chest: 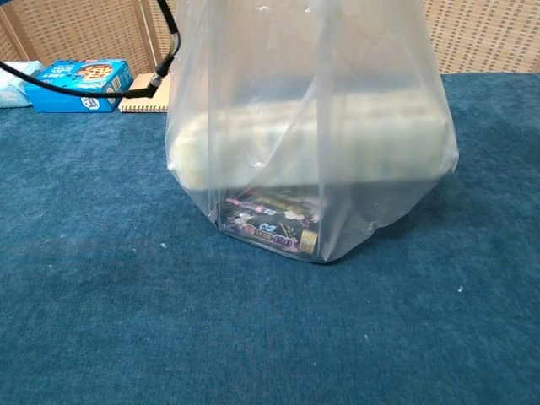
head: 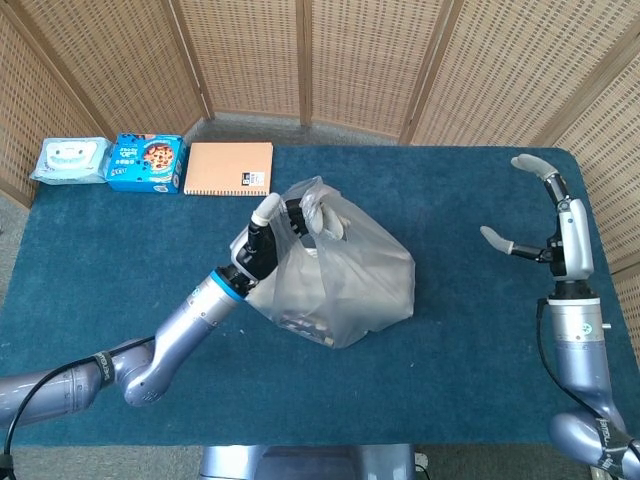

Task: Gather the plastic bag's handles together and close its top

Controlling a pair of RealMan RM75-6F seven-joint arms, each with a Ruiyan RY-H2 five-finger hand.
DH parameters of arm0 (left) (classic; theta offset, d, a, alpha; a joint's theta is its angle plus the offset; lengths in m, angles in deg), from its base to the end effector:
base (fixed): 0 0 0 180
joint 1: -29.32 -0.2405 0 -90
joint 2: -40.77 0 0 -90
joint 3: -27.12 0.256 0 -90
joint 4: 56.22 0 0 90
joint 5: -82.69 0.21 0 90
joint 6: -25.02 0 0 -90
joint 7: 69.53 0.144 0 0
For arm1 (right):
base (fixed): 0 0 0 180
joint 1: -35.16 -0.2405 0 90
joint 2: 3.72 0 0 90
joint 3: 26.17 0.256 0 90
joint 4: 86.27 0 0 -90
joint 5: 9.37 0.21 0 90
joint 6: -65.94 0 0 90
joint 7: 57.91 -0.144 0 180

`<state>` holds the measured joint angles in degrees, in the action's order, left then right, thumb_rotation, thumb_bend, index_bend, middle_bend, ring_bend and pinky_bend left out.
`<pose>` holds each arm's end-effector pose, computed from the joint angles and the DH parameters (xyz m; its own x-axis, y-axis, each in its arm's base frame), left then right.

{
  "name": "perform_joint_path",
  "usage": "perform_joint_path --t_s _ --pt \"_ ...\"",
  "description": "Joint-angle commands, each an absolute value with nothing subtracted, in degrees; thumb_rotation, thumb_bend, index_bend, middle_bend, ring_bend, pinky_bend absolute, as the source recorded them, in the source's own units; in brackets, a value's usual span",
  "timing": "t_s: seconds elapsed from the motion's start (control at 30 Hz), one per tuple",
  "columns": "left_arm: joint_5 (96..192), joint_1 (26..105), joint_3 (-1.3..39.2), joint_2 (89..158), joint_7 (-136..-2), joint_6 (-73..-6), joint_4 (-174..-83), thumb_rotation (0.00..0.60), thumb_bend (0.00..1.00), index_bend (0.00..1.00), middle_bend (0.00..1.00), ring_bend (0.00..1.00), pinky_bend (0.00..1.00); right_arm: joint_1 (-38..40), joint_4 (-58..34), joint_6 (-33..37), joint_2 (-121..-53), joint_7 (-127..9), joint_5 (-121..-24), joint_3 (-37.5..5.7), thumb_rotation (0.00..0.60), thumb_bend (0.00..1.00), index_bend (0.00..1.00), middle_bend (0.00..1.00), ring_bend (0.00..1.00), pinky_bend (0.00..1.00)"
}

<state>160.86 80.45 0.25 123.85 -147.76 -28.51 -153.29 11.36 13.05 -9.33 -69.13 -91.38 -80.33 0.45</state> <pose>0.0154 0.3554 0.0583 -0.6920 0.7118 0.1202 0.2098 0.0390 0.9770 -0.1871 -0.3339 0.1989 -0.4708 0.1153 0.8747 -0.8562 -0.2989 -0.4215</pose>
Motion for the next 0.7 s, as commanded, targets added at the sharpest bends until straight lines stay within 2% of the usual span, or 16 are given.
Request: perform_joint_path --t_s 0.03,0.07,0.13,0.3,0.47,0.7 --pt "159.40 80.07 1.49 124.62 -139.37 -30.88 -152.85 0.000 0.29 0.56 0.50 0.35 0.18 12.29 13.82 -10.27 -68.81 -91.74 -81.20 -0.20 0.544 0.08 0.18 0.22 0.12 0.09" --pt "158.79 80.10 1.42 124.88 -138.85 -30.91 -153.05 0.000 0.29 0.56 0.50 0.33 0.13 12.54 13.99 -10.55 -68.74 -91.84 -81.44 -0.35 0.544 0.08 0.18 0.22 0.12 0.09" --pt "158.19 80.18 1.23 125.16 -139.55 -30.53 -153.64 0.000 0.29 0.56 0.49 0.29 0.10 12.85 14.16 -10.86 -68.63 -92.02 -81.74 -0.57 0.545 0.08 0.18 0.22 0.12 0.09" --pt "157.69 80.55 0.29 125.67 -146.04 -28.49 -153.83 0.000 0.27 0.56 0.40 0.23 0.09 13.43 14.49 -11.44 -68.23 -92.36 -82.10 -0.75 0.544 0.08 0.18 0.22 0.12 0.09" --pt "159.16 81.08 0.83 126.05 -146.81 -27.70 -152.68 0.000 0.24 0.47 0.31 0.17 0.07 14.12 14.89 -12.13 -67.65 -92.67 -82.53 -0.93 0.546 0.08 0.18 0.22 0.12 0.09" --pt "161.89 82.21 1.37 126.37 -148.35 -27.16 -152.34 0.000 0.23 0.42 0.28 0.13 0.05 14.71 15.28 -12.66 -67.25 -93.25 -83.22 -1.30 0.546 0.08 0.18 0.22 0.12 0.09"
